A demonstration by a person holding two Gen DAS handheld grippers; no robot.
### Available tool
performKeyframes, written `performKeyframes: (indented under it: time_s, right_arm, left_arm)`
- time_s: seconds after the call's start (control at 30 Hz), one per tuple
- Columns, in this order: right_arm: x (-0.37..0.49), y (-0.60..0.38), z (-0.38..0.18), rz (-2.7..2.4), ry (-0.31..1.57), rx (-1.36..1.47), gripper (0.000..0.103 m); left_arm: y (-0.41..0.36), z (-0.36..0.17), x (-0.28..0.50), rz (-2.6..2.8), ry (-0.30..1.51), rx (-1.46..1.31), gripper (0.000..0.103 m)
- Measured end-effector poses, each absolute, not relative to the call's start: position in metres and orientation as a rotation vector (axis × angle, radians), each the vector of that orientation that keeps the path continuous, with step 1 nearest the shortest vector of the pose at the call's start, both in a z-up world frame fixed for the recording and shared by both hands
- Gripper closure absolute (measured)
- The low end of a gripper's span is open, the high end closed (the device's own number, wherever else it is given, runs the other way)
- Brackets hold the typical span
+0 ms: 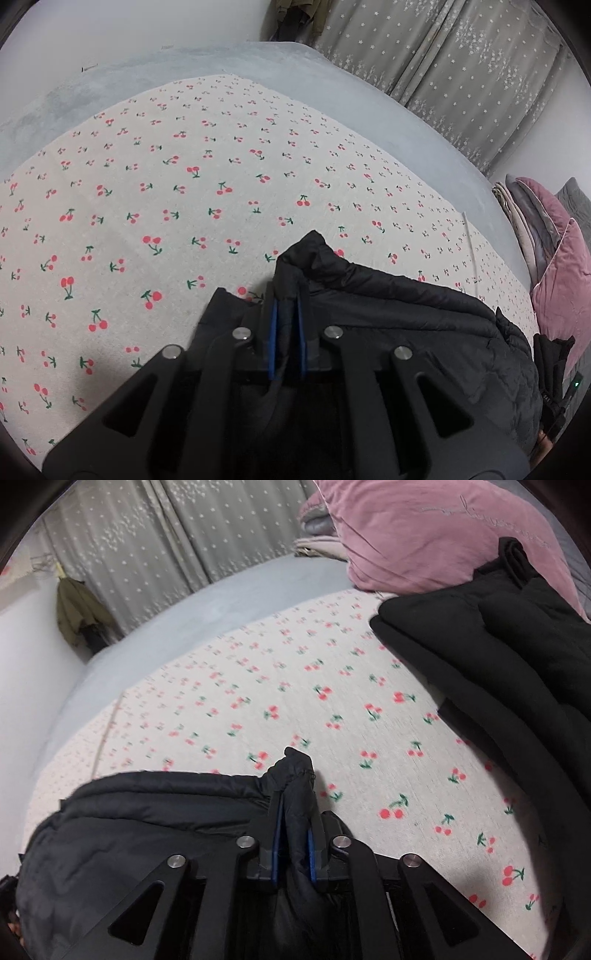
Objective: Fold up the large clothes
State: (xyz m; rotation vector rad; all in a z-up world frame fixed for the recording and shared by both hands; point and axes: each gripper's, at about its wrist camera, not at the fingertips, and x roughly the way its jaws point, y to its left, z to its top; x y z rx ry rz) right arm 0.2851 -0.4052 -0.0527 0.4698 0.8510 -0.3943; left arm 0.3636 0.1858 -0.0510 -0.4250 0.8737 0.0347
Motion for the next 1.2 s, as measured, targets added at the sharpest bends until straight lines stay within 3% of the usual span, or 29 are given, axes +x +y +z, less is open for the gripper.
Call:
performKeyframes:
  time_s: [0.07,0.23,0.27,0.3,0.33,0.37,0.43,0.5,0.7,0.9,1.2]
  right_arm:
    - [0.284,-0.409,-0.055,-0.398,0.857,0.493,0.08]
    - [0.263,-0.416,-0.029,-0.336,0.847,0.636,0.076]
    - [0.249,-0.413,-0.008,-0.307,0.792,0.657,0.065]
    - [0.238,-0.406,0.01,-0.29,0.754,0.639,0.033]
    - [0.23,-0.401,0.022,-0.281,0.727,0.618,0.017]
    - [0.218,-0.392,0.037,-0.269,0.689,0.586,0.007]
    - [0.194,-0.374,0.06,-0.25,0.656,0.518,0.007]
    - [0.18,-0.351,0.067,-0.229,0.741,0.46,0.007]
    - [0.165,-0.276,0.036,-0.129,0.9,0.317,0.007]
    - [0.182,-0.266,-0.02,-0.136,1.0,0.339,0.007]
    - [0.194,-0.258,-0.049,-0.148,1.034,0.268,0.0]
  left_arm:
    - [0.189,-0.05,0.365,0.036,0.881,-0.451,0.083]
    - [0.196,-0.014,0.346,0.03,0.857,-0.469,0.076]
    - [0.196,0.0,0.337,0.015,0.821,-0.469,0.063]
    - [0.195,0.015,0.327,-0.009,0.784,-0.47,0.054]
    - [0.193,0.027,0.318,-0.026,0.755,-0.472,0.044]
    - [0.19,0.039,0.307,-0.044,0.726,-0.472,0.044]
    - [0.178,0.056,0.288,-0.087,0.703,-0.461,0.042]
    - [0.157,0.062,0.268,-0.13,0.716,-0.435,0.04]
    - [0.067,0.031,0.228,-0.128,0.829,-0.167,0.04]
    - [0.047,-0.005,0.226,-0.108,0.897,-0.078,0.04]
    - [0.04,-0.027,0.237,-0.068,0.929,-0.008,0.038]
